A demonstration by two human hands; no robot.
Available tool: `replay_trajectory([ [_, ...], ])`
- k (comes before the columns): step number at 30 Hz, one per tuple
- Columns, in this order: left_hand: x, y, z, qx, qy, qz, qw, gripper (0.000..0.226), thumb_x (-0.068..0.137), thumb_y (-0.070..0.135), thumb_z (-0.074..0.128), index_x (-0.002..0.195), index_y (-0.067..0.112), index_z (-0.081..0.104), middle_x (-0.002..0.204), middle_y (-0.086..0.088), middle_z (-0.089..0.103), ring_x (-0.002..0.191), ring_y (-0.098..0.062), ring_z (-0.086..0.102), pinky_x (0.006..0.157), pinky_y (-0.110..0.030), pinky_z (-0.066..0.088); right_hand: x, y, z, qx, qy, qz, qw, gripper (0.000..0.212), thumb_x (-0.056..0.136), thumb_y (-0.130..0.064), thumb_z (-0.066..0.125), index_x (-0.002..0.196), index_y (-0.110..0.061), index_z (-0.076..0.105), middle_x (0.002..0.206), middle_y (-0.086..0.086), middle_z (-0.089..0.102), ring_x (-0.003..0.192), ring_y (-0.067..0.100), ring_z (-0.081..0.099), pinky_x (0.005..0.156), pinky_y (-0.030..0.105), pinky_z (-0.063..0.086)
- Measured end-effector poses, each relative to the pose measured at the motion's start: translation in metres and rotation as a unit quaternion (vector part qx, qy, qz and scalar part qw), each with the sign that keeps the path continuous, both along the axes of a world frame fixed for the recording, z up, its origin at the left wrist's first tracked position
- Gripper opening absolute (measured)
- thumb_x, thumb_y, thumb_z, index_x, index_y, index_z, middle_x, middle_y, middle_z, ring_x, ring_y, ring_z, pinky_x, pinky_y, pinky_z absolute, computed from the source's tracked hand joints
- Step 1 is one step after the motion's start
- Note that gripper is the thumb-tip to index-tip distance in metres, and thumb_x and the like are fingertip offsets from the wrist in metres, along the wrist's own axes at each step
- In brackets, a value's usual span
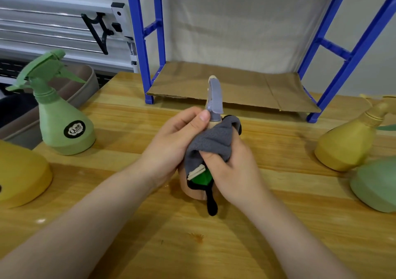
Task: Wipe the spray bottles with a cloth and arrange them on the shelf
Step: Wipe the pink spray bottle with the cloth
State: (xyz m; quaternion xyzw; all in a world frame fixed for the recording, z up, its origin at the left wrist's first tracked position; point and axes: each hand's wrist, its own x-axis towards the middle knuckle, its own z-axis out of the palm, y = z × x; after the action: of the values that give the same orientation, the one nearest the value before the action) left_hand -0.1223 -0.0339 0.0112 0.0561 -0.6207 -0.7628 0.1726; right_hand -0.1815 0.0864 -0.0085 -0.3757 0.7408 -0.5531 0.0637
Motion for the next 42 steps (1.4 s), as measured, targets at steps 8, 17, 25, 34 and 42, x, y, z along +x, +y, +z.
replay_trajectory([
  [8, 0.004, -0.008, 0.003, 0.000, 0.056, -0.034, 0.998, 0.029, 0.086, 0.017, 0.057, 0.109, 0.001, 0.062, 0.096, -0.005, 0.067, 0.083, -0.012, 0.064, 0.069, -0.021, 0.053, 0.002, 0.000, 0.000, -0.033, 0.013, 0.016, 0.999, 0.033, 0.077, -0.052, 0.054, 0.104, -0.034, 0.054, 0.097, -0.011, 0.066, 0.093, 0.004, 0.064, 0.078, 0.036, 0.054],
  [17, -0.002, -0.016, 0.001, 0.144, 0.132, 0.057, 0.979, 0.023, 0.088, 0.032, 0.056, 0.094, 0.018, 0.074, 0.094, -0.001, 0.069, 0.093, -0.016, 0.063, 0.090, -0.038, 0.053, 0.001, -0.004, -0.005, -0.066, -0.037, 0.074, 0.994, 0.034, 0.070, -0.051, 0.066, 0.098, -0.046, 0.047, 0.091, -0.027, 0.061, 0.090, 0.001, 0.062, 0.081, 0.029, 0.049],
  [25, -0.002, -0.021, 0.005, 0.276, 0.200, 0.046, 0.939, 0.030, 0.092, 0.039, 0.050, 0.093, 0.018, 0.072, 0.086, 0.004, 0.070, 0.084, -0.014, 0.066, 0.101, -0.050, 0.046, 0.003, -0.003, -0.006, -0.072, -0.055, 0.091, 0.992, 0.048, 0.066, -0.053, 0.072, 0.106, -0.052, 0.044, 0.103, -0.031, 0.062, 0.105, 0.000, 0.063, 0.091, 0.037, 0.053],
  [34, -0.005, -0.033, 0.008, 0.314, 0.173, 0.071, 0.931, 0.032, 0.097, 0.046, 0.049, 0.103, 0.020, 0.066, 0.094, 0.005, 0.066, 0.092, -0.012, 0.060, 0.107, -0.043, 0.042, 0.007, -0.008, -0.004, -0.131, -0.168, 0.155, 0.965, 0.065, 0.065, -0.048, 0.078, 0.112, -0.019, 0.044, 0.082, -0.032, 0.060, 0.081, -0.010, 0.056, 0.079, 0.018, 0.045],
  [42, -0.008, -0.033, 0.006, 0.187, 0.028, 0.180, 0.965, 0.039, 0.090, 0.042, 0.057, 0.120, 0.017, 0.066, 0.119, -0.002, 0.070, 0.113, -0.016, 0.065, 0.091, -0.035, 0.054, -0.001, 0.002, 0.000, 0.019, 0.046, -0.053, 0.997, 0.063, 0.055, -0.060, 0.069, 0.107, -0.042, 0.039, 0.107, -0.020, 0.057, 0.100, -0.003, 0.058, 0.075, 0.016, 0.048],
])
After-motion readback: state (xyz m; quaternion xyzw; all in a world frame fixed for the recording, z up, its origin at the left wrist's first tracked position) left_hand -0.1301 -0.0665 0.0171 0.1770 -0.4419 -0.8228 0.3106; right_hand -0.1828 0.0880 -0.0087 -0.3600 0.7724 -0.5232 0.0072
